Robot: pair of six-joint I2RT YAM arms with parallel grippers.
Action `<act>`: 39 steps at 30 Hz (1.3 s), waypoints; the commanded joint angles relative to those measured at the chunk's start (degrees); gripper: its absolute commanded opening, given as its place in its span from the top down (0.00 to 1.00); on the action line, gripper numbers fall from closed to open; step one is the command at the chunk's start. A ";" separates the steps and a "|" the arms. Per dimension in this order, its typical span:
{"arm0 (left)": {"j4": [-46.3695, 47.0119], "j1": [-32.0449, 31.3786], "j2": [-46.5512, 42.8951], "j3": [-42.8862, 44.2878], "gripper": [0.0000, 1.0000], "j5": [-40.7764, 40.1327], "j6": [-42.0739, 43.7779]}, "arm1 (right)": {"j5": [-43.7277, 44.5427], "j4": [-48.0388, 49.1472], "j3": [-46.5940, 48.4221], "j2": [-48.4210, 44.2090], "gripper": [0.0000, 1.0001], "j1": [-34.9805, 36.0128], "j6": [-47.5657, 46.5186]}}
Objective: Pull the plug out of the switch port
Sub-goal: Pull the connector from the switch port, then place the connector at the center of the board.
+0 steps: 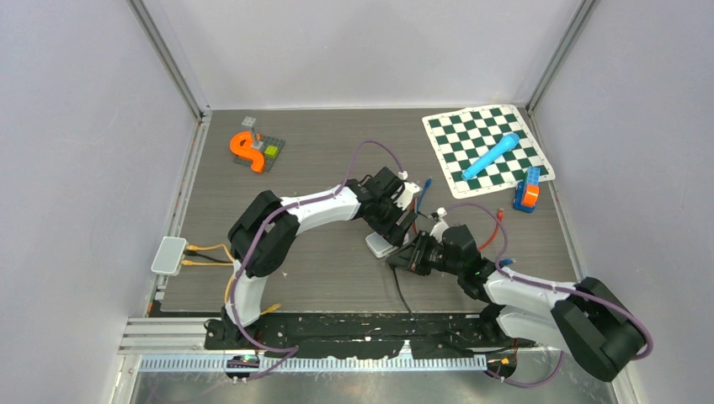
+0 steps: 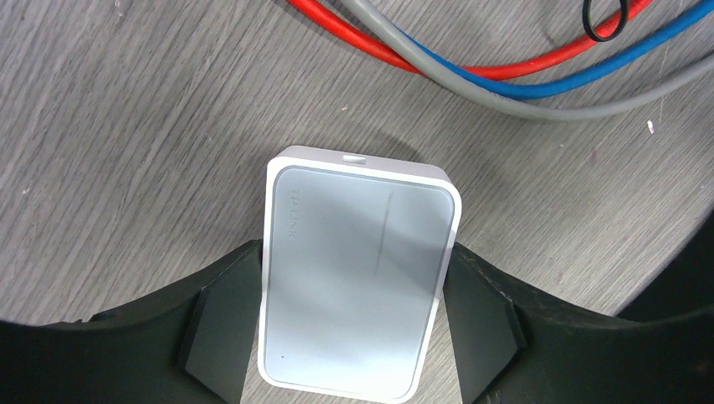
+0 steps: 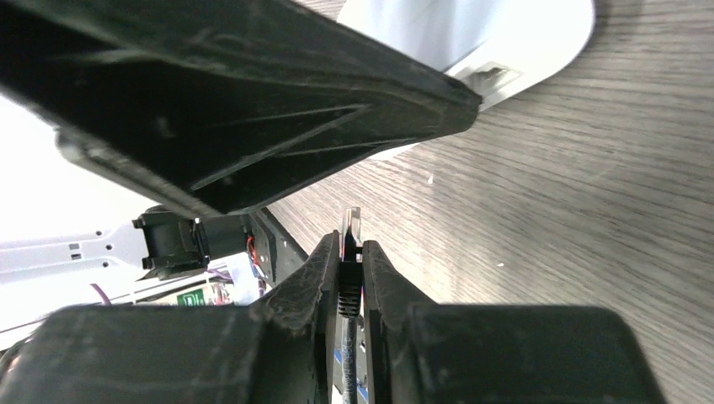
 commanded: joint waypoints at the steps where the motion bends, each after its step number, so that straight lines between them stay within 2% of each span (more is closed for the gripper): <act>1: 2.81 0.28 -1.72 -2.04 0.44 2.47 1.70 | 2.55 -2.40 1.30 -8.46 0.95 -0.11 -3.26; 3: 3.39 0.28 -2.03 -2.45 0.31 3.06 1.77 | 4.69 -7.85 1.55 -12.16 0.95 -0.13 -4.31; 7: 3.71 0.23 -2.39 -2.20 0.22 3.37 1.60 | 10.29 -17.25 1.86 -18.73 0.95 -0.19 -4.85; 13: 3.45 0.28 -2.99 -2.30 0.18 3.48 1.50 | 20.00 -25.60 0.23 -28.50 0.95 -0.24 -2.51; 17: 4.25 0.28 -4.10 -3.82 0.16 2.61 1.28 | 25.40 -26.48 -1.68 -36.11 0.95 -0.33 -0.43; 21: 8.71 0.32 -8.48 -8.30 0.11 -0.21 -0.43 | 27.41 -26.50 -1.53 -39.64 0.95 -0.42 -0.54; 25: 12.38 0.28 -14.35 -11.93 0.07 -4.24 -2.52 | 27.39 -25.14 -0.51 -40.08 0.95 -0.39 -1.52; 28: 14.39 0.28 -18.60 -14.58 0.06 -8.15 -3.24 | 24.32 -19.82 0.54 -38.94 0.95 -0.38 -3.38; 32: 15.94 0.41 -25.06 -19.21 0.03 -14.67 -4.34 | 20.25 -18.28 5.40 -33.59 0.95 -0.40 -8.54; 34: 16.96 0.61 -28.20 -21.71 0.01 -13.73 -5.52 | 22.14 -19.92 7.67 -31.20 0.95 -0.44 -8.99; 39: 20.57 0.63 -35.45 -27.79 0.01 -0.63 -10.63 | 28.14 -20.75 10.14 -26.32 0.95 -0.66 -8.03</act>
